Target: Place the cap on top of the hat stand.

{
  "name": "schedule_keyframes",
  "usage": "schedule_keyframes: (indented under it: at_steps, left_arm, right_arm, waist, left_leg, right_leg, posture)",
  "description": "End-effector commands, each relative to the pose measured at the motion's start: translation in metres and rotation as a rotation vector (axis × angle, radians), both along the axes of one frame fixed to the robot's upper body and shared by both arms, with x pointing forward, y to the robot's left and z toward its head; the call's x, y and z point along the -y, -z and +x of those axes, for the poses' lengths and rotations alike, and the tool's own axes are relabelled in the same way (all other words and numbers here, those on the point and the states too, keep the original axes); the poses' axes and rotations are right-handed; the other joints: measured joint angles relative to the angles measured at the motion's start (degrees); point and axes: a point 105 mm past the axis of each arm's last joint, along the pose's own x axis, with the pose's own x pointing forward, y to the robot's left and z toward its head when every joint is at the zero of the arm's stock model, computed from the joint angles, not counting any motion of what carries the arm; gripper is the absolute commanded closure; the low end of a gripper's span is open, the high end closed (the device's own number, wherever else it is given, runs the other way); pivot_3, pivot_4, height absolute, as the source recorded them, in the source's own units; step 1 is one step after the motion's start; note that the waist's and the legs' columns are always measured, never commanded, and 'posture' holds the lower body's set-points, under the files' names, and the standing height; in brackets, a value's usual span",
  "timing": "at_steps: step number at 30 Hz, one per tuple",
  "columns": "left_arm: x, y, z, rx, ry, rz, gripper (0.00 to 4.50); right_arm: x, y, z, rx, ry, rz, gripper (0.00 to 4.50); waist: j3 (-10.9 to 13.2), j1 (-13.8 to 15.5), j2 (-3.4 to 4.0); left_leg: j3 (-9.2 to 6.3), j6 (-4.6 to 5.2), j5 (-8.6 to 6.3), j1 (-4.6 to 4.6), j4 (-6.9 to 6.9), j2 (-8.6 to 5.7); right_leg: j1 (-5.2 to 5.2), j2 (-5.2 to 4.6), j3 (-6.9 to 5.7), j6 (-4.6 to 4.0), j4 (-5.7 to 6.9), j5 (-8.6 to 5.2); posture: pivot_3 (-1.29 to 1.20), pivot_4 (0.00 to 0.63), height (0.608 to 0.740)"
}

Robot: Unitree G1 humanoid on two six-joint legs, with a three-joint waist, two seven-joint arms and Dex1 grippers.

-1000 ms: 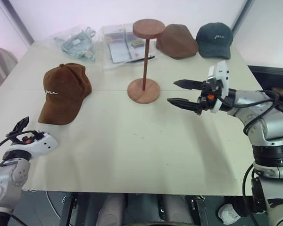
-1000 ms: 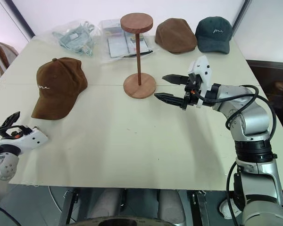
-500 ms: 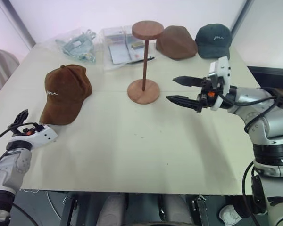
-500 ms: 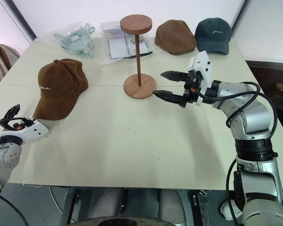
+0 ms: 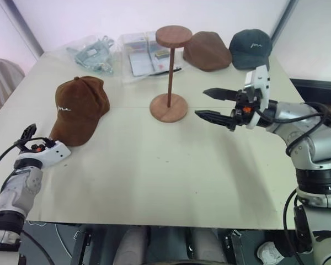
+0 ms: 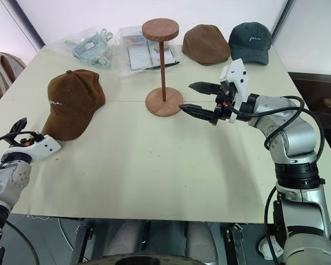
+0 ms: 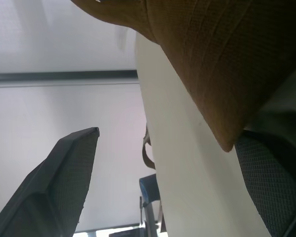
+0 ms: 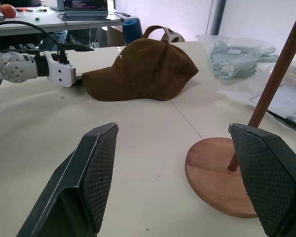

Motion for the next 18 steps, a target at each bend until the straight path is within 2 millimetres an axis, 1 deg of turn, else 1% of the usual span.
schedule_keyframes:
  at_steps: [1,3,7,8,12,14,17,18]
  left_arm:
    - [0.01,0.015,0.001,-0.039,0.035,-0.04,1.36]
    - [0.015,0.016,0.003,-0.039,0.06,-0.058,2.42]
    - [0.026,0.019,0.004,-0.041,0.115,-0.077,4.4]
    - [0.028,0.019,0.004,-0.041,0.122,-0.081,4.46]
    - [0.033,0.019,0.004,-0.032,0.139,-0.091,4.46]
    - [0.034,0.016,0.004,-0.005,0.144,-0.096,4.46]
    - [0.036,0.004,0.003,0.074,0.147,-0.115,4.46]
    - [0.04,-0.006,0.004,0.129,0.15,-0.129,4.46]
  right_arm:
    - [-0.003,-0.021,-0.008,0.079,-0.025,0.005,0.84]
    - [-0.003,-0.022,-0.01,0.077,-0.032,0.006,0.84]
    - [-0.004,-0.022,-0.013,0.072,-0.048,-0.003,0.84]
    - [-0.004,-0.022,-0.013,0.071,-0.048,-0.004,0.84]
    - [-0.005,-0.022,-0.014,0.07,-0.049,-0.003,0.84]
    - [-0.005,-0.022,-0.015,0.07,-0.051,-0.003,0.84]
    - [-0.005,-0.022,-0.014,0.07,-0.049,0.0,0.84]
    - [-0.005,-0.021,-0.013,0.068,-0.047,0.0,0.84]
  waist:
    - [0.0,-0.1,0.0]
    - [0.0,0.0,0.0]
    - [-0.3,0.3,0.57]
    - [-0.3,0.3,0.61]
    - [-0.4,0.3,0.62]
    - [-0.4,0.3,0.62]
    - [-0.4,0.3,0.61]
    - [-0.3,0.2,0.61]
  left_leg:
    - [0.0,0.0,0.0,0.0,0.0,0.0]
    - [0.0,0.0,0.0,-0.02,0.0,0.0]
    - [0.0,0.0,0.0,0.0,0.0,-0.02]
    - [0.0,0.0,0.0,0.04,0.01,-0.03]
    - [0.0,0.0,0.0,0.07,0.01,-0.05]
    - [0.0,0.0,0.0,0.06,0.01,-0.05]
    - [0.0,0.0,0.0,0.04,0.01,-0.08]
    - [0.0,0.0,0.0,0.03,0.02,-0.08]
  right_leg:
    - [0.0,0.0,0.0,0.0,0.0,0.0]
    - [-0.01,0.0,0.0,0.0,-0.02,0.0]
    - [0.05,-0.02,0.0,0.02,-0.03,-0.01]
    - [0.09,-0.05,0.0,0.04,-0.03,-0.02]
    - [0.15,-0.05,0.0,0.07,-0.05,-0.04]
    - [0.16,-0.06,0.0,0.08,-0.07,-0.05]
    - [0.16,-0.08,0.0,0.08,-0.1,-0.05]
    - [0.16,-0.08,0.0,0.08,-0.11,-0.05]
  posture:
    - [0.0,0.15,0.74]
    - [0.0,0.15,0.74]
    - [0.0,0.15,0.74]
    - [0.0,0.15,0.74]
    - [0.0,0.15,0.74]
    - [0.0,0.15,0.74]
    - [0.0,0.15,0.74]
    - [0.0,0.15,0.74]
